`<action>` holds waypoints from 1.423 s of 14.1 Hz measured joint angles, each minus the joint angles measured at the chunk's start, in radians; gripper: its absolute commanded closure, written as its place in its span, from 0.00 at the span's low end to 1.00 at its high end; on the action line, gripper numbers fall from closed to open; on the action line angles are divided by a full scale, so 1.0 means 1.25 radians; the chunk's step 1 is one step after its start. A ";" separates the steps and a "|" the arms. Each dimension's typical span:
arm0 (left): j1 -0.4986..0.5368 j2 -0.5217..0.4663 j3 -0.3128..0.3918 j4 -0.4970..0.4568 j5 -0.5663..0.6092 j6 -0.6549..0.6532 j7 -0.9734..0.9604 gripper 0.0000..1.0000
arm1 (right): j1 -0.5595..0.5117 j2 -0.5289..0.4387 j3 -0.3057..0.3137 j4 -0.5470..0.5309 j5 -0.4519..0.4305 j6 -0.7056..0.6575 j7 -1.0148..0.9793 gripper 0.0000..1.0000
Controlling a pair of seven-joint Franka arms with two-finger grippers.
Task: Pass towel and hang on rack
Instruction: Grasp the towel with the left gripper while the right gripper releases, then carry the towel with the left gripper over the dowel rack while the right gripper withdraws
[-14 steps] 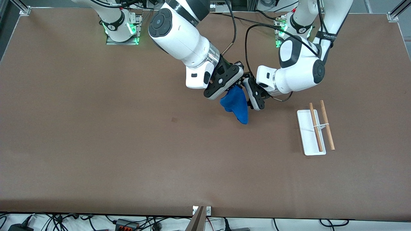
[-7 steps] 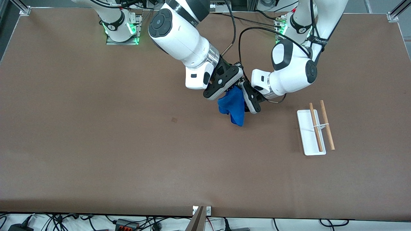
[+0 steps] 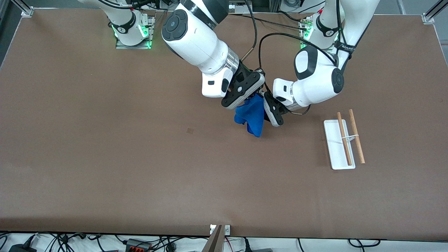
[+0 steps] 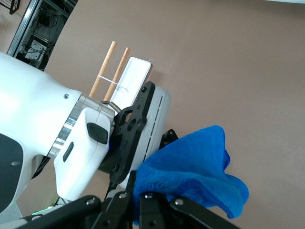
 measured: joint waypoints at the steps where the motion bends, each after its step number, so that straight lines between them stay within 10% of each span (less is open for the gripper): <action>1: 0.000 0.000 0.000 0.000 0.000 0.000 0.000 0.99 | 0.000 0.000 0.000 -0.001 0.000 0.000 0.000 1.00; 2: 0.001 0.000 0.002 0.000 0.000 -0.004 0.000 0.99 | 0.000 0.001 -0.001 -0.002 0.000 0.000 0.000 0.86; 3: 0.006 0.000 0.004 0.001 0.000 -0.019 -0.001 0.99 | 0.000 0.003 -0.001 -0.004 0.000 -0.001 0.000 0.08; 4: 0.015 0.000 0.006 0.002 0.000 -0.043 -0.001 0.99 | 0.000 0.006 -0.001 -0.005 -0.001 -0.001 0.000 0.00; 10: 0.115 -0.023 0.014 0.015 0.068 -0.139 -0.002 1.00 | -0.003 0.006 -0.043 -0.010 -0.113 -0.105 0.002 0.00; 20: 0.288 -0.087 0.026 0.054 0.385 -0.309 -0.146 1.00 | -0.077 -0.017 -0.271 -0.009 -0.262 -0.406 0.002 0.00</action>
